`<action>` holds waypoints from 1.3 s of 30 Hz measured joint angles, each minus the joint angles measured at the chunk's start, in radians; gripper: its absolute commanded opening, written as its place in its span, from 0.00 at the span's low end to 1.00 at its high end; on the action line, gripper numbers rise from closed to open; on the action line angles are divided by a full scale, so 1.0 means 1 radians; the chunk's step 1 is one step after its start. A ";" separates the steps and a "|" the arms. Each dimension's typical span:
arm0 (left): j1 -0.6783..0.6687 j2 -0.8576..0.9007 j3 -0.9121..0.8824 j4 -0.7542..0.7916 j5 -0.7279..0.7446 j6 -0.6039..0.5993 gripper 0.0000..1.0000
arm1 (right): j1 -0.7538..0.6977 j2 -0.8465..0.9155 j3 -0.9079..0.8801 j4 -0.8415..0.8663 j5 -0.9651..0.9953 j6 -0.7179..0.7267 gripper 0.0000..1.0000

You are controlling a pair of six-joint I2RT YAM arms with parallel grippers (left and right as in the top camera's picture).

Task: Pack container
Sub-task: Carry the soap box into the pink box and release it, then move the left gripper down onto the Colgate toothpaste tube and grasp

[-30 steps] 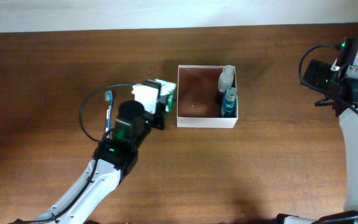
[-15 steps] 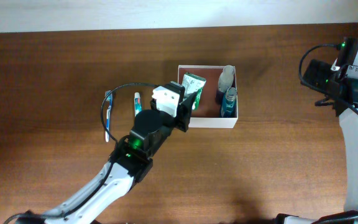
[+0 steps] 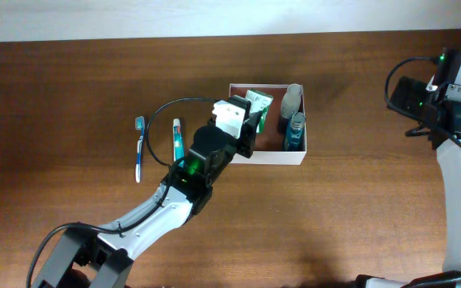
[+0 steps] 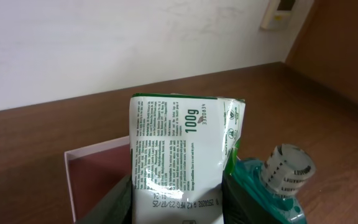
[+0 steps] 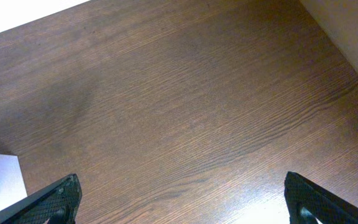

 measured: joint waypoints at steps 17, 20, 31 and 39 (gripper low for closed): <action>0.069 -0.006 0.031 -0.060 -0.029 -0.010 0.73 | 0.000 0.000 0.000 0.000 0.000 0.000 0.99; 0.158 -0.034 0.035 -0.158 -0.030 -0.010 0.85 | 0.000 0.000 0.000 0.000 0.000 0.000 0.99; 0.472 -0.050 0.050 -0.569 -0.038 -0.014 0.99 | 0.000 0.000 0.000 0.000 0.000 0.000 0.98; 0.473 0.179 0.050 -0.484 -0.005 -0.014 0.95 | 0.000 0.000 0.000 0.000 0.000 0.000 0.99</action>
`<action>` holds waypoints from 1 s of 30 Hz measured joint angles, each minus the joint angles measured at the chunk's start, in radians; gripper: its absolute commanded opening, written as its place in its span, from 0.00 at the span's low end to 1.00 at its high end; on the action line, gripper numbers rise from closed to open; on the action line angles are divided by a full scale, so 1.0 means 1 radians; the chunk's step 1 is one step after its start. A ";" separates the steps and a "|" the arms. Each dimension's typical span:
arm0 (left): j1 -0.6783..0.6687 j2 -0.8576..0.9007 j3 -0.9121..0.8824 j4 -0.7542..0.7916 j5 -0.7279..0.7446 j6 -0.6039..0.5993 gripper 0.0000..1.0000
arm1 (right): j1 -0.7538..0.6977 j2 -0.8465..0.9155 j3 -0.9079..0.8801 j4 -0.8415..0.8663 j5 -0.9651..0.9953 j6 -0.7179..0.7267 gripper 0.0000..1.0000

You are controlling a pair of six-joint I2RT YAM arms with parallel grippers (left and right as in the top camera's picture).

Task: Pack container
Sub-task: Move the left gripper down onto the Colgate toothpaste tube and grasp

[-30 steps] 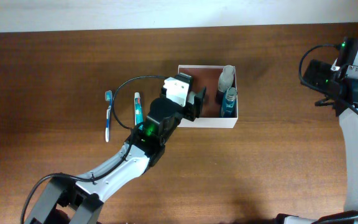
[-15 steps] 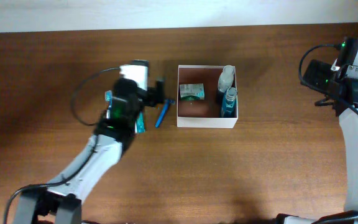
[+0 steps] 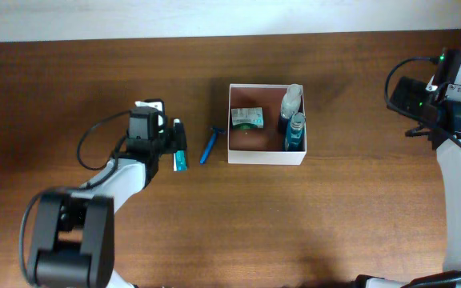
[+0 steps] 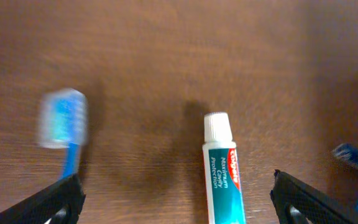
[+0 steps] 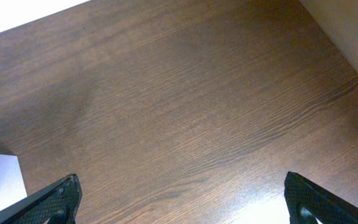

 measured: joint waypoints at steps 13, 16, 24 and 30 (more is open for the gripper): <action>-0.030 0.054 0.000 0.012 0.058 0.000 0.42 | 0.000 0.000 0.000 0.000 0.000 0.000 0.99; -0.060 0.054 0.000 0.013 0.059 0.000 0.42 | 0.000 0.000 0.000 0.000 0.000 0.000 0.99; -0.092 0.054 0.000 -0.014 0.031 0.000 0.41 | 0.000 0.000 0.000 0.000 0.000 0.000 0.99; -0.092 0.054 0.000 -0.037 0.008 0.000 0.28 | 0.000 0.000 0.000 0.000 0.000 0.000 0.99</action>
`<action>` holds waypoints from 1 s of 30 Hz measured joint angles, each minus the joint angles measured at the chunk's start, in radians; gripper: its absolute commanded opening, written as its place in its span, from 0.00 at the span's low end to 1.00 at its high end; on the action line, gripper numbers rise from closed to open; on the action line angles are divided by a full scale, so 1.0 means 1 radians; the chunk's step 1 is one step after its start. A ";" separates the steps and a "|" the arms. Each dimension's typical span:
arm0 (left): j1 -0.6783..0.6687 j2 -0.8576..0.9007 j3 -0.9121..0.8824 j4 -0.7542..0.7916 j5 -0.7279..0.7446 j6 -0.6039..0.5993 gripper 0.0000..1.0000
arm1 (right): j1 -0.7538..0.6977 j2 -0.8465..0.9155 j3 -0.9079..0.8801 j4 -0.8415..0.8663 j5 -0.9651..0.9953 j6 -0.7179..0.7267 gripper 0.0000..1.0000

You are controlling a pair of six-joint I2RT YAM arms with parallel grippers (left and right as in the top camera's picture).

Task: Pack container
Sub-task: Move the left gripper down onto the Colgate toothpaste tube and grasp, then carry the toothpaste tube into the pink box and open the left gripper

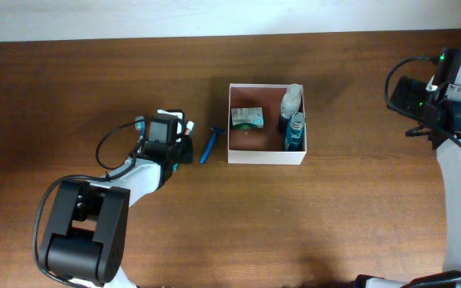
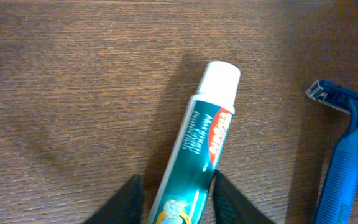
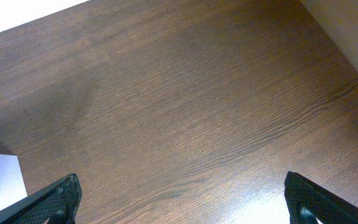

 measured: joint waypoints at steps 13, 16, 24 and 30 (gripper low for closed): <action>-0.002 -0.040 0.001 0.084 -0.011 0.004 0.01 | 0.000 0.000 0.000 0.000 0.000 0.001 0.99; -0.021 -0.154 0.001 0.066 -0.014 0.004 0.01 | 0.000 0.000 0.000 0.000 0.000 0.000 0.99; -0.282 -0.399 0.014 0.184 -0.014 0.004 0.01 | 0.000 0.000 0.000 0.000 0.000 0.000 0.99; -0.374 -0.315 0.015 0.304 -0.014 0.004 0.01 | 0.000 0.000 0.000 0.000 0.000 0.000 0.99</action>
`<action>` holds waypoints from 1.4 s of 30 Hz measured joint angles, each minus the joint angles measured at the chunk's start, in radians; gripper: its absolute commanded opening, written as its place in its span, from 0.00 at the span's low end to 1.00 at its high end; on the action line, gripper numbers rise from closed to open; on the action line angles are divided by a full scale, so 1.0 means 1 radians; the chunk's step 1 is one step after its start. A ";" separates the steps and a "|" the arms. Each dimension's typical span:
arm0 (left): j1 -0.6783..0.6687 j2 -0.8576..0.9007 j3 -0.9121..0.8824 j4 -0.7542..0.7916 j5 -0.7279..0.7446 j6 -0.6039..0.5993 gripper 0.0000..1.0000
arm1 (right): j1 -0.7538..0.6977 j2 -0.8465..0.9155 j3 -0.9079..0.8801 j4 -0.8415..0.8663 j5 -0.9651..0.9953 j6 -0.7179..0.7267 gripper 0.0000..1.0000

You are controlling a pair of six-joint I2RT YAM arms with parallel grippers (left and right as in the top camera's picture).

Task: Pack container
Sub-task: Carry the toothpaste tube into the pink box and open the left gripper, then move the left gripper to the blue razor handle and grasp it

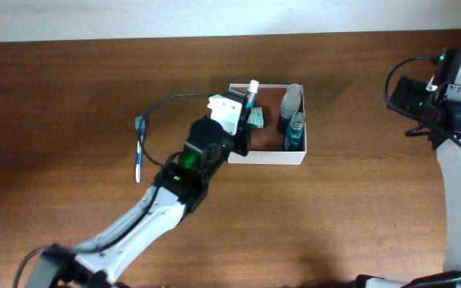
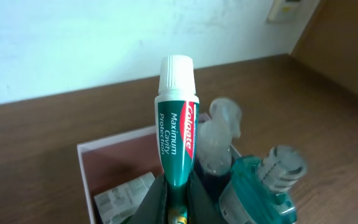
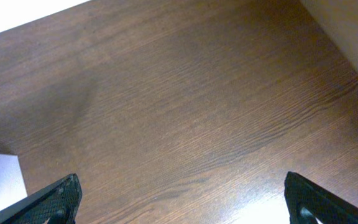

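My left gripper (image 2: 178, 202) is shut on a green and red toothpaste tube (image 2: 176, 118), held upright with its white cap (image 1: 252, 84) on top. It hangs over the left part of the white box (image 1: 266, 157). In the box lie a green-and-white packet (image 2: 122, 196), a clear spray bottle (image 2: 219, 127) and a teal mouthwash bottle (image 2: 267, 180). My right gripper (image 3: 182, 199) is open over bare wood at the far right.
A blue toothbrush (image 1: 138, 149) lies on the table left of the box. My left arm (image 1: 174, 184) reaches diagonally from the lower left across the space beside the box. The right arm (image 1: 454, 160) stands along the right edge.
The left gripper was down on the table left of the box, jaws around the lying toothpaste. Now it holds the tube upright over the box. The blue razor beside the box is hidden under the arm.
The left gripper first held the green-and-white packet over the box. Then the packet lay in the box and the gripper was open above the toothpaste and toothbrush. Then its jaws flanked the toothpaste, which is now held over the box. The right arm stayed still.
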 measured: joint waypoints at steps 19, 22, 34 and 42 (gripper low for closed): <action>0.134 0.092 0.006 -0.061 -0.010 -0.001 0.80 | 0.000 0.000 0.000 -0.001 0.000 0.000 0.98; 0.201 0.071 0.006 -0.178 -0.013 0.000 0.80 | 0.000 0.000 0.000 0.000 0.000 0.000 0.99; 0.265 0.121 0.008 -0.420 0.005 0.000 0.75 | 0.000 0.001 0.000 0.000 0.000 0.000 0.99; 0.264 0.277 0.008 -0.380 0.023 0.000 0.72 | 0.000 0.002 0.000 0.000 0.000 0.001 0.99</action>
